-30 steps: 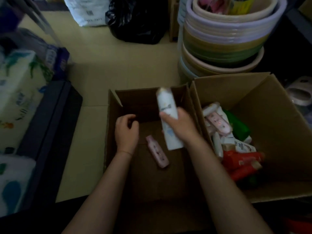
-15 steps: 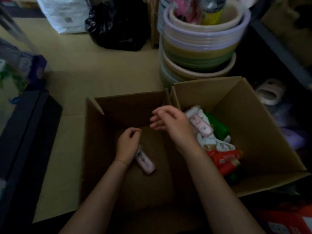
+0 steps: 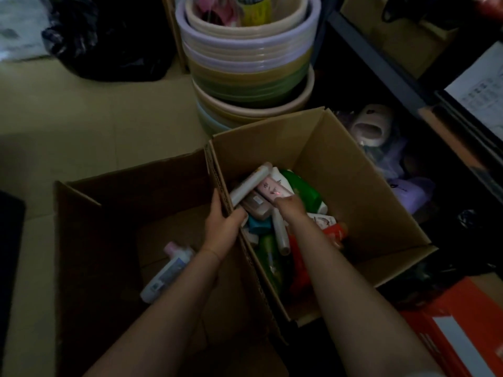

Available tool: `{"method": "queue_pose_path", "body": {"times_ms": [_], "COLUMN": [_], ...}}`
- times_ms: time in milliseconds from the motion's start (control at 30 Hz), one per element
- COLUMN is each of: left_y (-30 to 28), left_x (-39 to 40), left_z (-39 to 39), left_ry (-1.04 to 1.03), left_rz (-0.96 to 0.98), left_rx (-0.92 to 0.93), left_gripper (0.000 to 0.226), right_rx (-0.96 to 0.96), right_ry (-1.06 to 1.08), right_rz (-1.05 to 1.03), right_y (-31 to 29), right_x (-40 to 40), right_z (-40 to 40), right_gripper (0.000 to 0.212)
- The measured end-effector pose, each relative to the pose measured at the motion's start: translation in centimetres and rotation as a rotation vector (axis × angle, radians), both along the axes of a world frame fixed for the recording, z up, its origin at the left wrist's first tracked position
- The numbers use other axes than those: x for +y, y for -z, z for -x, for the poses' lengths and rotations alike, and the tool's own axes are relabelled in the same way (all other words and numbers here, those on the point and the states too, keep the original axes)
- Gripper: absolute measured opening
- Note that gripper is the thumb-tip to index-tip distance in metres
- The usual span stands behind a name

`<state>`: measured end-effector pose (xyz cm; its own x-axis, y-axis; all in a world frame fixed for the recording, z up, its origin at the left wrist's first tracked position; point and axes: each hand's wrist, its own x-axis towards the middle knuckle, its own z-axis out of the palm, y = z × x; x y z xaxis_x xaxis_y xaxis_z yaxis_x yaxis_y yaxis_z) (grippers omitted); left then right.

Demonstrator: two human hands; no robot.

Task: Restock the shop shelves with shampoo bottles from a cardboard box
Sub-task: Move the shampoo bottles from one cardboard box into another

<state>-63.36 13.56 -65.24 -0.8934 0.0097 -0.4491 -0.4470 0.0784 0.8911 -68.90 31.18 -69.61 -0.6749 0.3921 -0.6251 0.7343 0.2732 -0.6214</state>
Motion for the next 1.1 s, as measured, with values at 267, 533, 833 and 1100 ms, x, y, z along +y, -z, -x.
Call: {"method": "queue_pose_path", "body": {"times_ms": [267,533,833,1100], "left_y": [0.5,1.2,0.7,0.3], "left_x": [-0.8,-0.8,-0.7,-0.3], "left_z": [0.1,0.1,-0.1,-0.1], "left_ry": [0.013,0.001,0.003,-0.018], "left_rz": [-0.032,-0.024,-0.038,-0.038], "left_rx": [0.043,0.038,0.032,0.047], "left_gripper": [0.077,0.078,0.079,0.084], "right_rx": [-0.2,-0.259,-0.27,-0.126], "right_ry": [-0.08,-0.316,-0.342,-0.215], "right_rz": [-0.04,-0.275,0.053,-0.067], "right_y": [6.1,8.0,7.5,8.4], "right_x": [-2.9,-3.4,-1.8,-1.4], "right_z": [2.5,3.8,4.0,1.7], "right_gripper": [0.117,0.11,0.094,0.101]}}
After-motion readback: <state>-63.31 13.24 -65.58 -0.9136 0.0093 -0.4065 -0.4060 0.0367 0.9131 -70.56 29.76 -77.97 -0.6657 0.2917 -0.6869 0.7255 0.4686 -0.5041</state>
